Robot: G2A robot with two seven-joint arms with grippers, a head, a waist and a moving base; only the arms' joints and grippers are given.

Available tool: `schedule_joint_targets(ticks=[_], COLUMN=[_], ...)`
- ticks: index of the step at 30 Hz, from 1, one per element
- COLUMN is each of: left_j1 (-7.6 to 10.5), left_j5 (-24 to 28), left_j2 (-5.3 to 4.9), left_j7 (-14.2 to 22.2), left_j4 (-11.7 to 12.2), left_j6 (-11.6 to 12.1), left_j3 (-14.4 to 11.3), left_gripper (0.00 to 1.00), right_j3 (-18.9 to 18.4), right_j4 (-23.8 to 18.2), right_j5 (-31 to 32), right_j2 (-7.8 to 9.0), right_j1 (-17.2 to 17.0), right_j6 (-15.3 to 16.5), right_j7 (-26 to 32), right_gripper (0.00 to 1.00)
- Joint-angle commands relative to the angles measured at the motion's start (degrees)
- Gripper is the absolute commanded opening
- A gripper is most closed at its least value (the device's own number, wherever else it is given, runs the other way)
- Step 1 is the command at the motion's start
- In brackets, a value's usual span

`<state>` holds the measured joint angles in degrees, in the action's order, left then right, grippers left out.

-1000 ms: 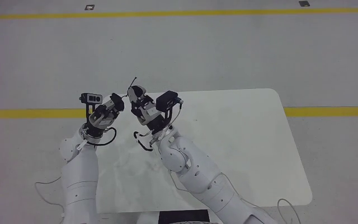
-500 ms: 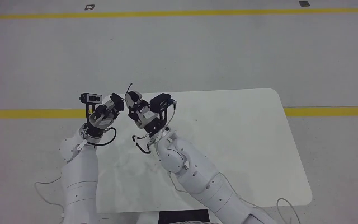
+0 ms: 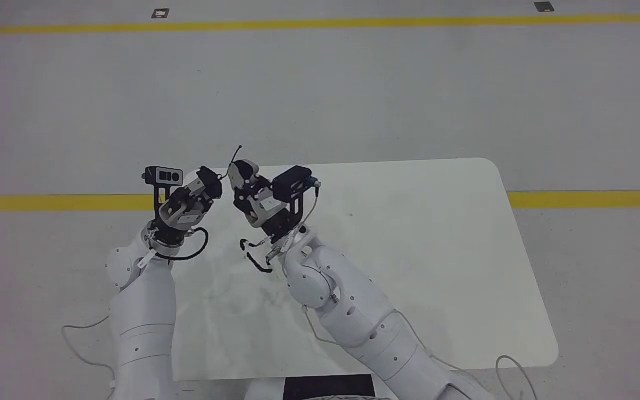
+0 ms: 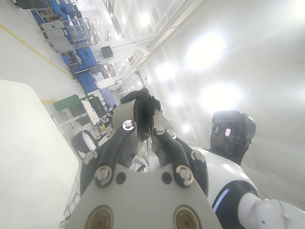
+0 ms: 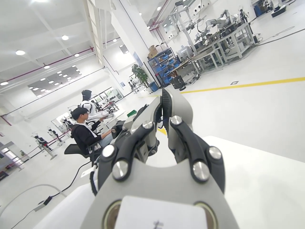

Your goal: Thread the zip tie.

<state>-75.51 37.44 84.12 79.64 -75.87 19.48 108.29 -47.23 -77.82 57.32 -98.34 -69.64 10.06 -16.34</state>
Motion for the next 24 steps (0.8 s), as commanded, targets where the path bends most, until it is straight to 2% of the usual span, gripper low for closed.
schedule_joint_targets(ticks=[1, 8, 24], left_j1=[0.00, 0.00, 0.00], left_j5=[0.0, 0.0, 0.0], left_j2=[0.00, 0.00, 0.00], left_j7=[0.0, 0.0, 0.0], left_j4=[0.0, 0.0, 0.0], left_j6=[0.0, 0.0, 0.0], left_j3=[0.0, 0.0, 0.0], left_gripper=[0.00, 0.00, 0.00], right_j3=[0.1, 0.1, -0.5], right_j4=[0.2, 0.3, -1.6], right_j5=[0.1, -0.6, 4.0], right_j2=[0.02, 0.02, 0.48], right_j1=[0.0, 0.0, -0.6], right_j6=[0.2, 0.9, 0.7], right_j7=[0.5, 1.7, -2.4], right_gripper=[0.00, 0.00, 0.00])
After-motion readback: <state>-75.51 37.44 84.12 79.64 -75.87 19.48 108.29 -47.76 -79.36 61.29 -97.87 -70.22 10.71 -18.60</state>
